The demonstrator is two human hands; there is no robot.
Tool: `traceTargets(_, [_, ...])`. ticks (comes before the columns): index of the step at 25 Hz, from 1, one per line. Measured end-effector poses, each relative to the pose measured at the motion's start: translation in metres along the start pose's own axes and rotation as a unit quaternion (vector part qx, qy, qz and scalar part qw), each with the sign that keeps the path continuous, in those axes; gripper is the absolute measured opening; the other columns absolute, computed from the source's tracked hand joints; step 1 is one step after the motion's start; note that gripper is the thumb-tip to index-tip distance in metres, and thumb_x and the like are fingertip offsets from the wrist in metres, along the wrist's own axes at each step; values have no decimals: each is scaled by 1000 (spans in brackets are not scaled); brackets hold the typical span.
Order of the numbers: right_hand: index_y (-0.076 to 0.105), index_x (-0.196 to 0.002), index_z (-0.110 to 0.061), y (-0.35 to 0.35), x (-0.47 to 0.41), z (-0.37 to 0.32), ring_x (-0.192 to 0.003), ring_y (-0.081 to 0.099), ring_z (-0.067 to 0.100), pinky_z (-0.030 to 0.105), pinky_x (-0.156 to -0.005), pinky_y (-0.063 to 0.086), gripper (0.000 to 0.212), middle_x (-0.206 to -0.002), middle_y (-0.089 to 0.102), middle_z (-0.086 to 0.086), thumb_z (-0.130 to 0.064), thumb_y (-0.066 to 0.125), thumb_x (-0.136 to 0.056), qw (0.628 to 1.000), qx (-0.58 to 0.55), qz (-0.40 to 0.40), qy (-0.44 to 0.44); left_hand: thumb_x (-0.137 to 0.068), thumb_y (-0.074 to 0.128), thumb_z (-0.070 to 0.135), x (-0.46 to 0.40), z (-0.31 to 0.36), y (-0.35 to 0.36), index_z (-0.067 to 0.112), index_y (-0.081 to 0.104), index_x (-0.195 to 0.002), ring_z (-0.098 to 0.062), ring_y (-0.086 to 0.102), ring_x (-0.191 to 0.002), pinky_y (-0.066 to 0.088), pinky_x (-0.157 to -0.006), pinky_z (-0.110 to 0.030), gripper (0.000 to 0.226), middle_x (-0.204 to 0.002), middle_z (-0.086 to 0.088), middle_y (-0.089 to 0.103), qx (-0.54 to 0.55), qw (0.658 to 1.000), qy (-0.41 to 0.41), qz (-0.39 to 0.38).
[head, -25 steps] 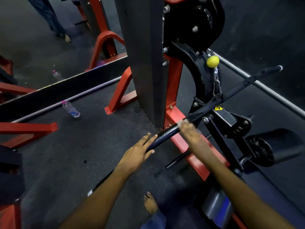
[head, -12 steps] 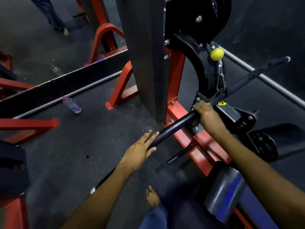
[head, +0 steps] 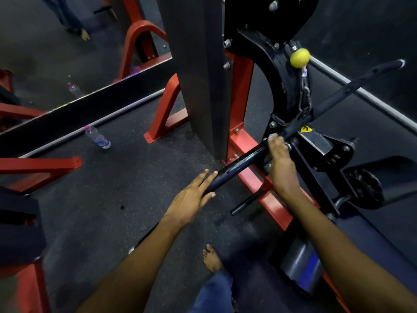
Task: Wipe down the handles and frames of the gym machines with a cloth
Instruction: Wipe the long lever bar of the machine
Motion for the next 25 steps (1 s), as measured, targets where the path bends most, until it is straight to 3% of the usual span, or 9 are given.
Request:
traceTargets(2, [24, -147, -5, 8, 9, -4, -144, 17, 20, 30, -118, 7, 73, -155, 19, 8, 23, 29, -80, 994, -59, -1, 88, -101, 40, 38, 0, 0, 1, 34, 11, -152, -17, 28, -143, 34, -111, -36, 59, -161, 5, 10, 0, 1000, 1, 1])
traceTargets(5, [27, -146, -4, 38, 78, -78, -143, 17, 13, 29, -118, 13, 56, -154, 22, 8, 8, 25, -91, 987, -133, -66, -69, -101, 41, 38, 1, -2, 3, 34, 12, -152, -18, 28, -143, 33, -112, -36, 59, -161, 5, 11, 12, 1000, 5, 0])
traceTargets(7, [35, -141, 1, 31, 99, -90, -141, 25, 14, 24, -117, 16, 54, -150, 31, 11, 12, 33, -89, 983, -137, -14, -120, -101, 41, 38, 1, -2, 2, 34, 12, -152, -17, 27, -143, 32, -112, -35, 59, -161, 5, 11, 14, 1000, 7, 1])
traceTargets(9, [43, -137, 0, 0, 69, -42, -133, 41, 19, 16, -109, 25, 51, -141, 45, 13, 13, 38, -88, 965, -203, 122, 115, -101, 40, 38, -1, -2, 1, 35, 12, -152, -17, 29, -142, 32, -110, -35, 58, -161, 6, 11, 16, 1000, 3, 7])
traceTargets(12, [48, -136, -9, -19, 24, 27, -110, 56, 26, 17, -77, 35, 43, -129, 58, 13, -1, 38, -95, 848, -284, 176, 412, -101, 40, 38, 0, -1, 2, 35, 13, -152, -18, 30, -142, 34, -110, -37, 58, -161, 7, 11, 17, 1000, 1, 11])
traceTargets(18, [62, -117, -8, 53, 77, -47, -78, 48, 16, 29, -69, 39, 34, -88, 59, 1, -2, 41, -91, 856, -332, 37, 394, -101, 40, 37, 3, 2, 0, 33, 13, -152, -17, 28, -142, 35, -108, -35, 58, -161, 7, 10, 10, 1000, 6, 14])
traceTargets(21, [68, -99, -14, 35, 49, -20, -77, 50, 15, 27, -67, 40, 27, -79, 59, -3, -4, 45, -90, 834, -348, 109, 414, -101, 41, 37, 4, 3, -3, 32, 14, -153, -16, 28, -142, 34, -108, -34, 58, -161, 7, 10, 12, 1000, 11, 24])
traceTargets(23, [66, -112, -16, 10, 26, 7, -86, 57, 17, 25, -72, 40, 31, -96, 65, 0, -8, 45, -91, 816, -318, 156, 456, -101, 41, 37, 6, 4, -4, 31, 15, -153, -16, 28, -142, 33, -109, -33, 58, -161, 6, 10, 11, 999, 12, 29])
traceTargets(25, [55, -131, -12, 0, 29, 5, -108, 59, 22, 19, -85, 40, 41, -121, 63, 5, -3, 43, -93, 862, -241, 158, 416, -101, 41, 37, 7, 3, -4, 30, 15, -153, -15, 27, -142, 32, -109, -31, 58, -161, 6, 10, 14, 999, 15, 31])
Point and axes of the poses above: each hand's wrist, its own x-axis away from the middle knuckle, its own y-axis out of the palm, z = x × y, the point moved 9 cm from there along -x, towards the middle knuckle
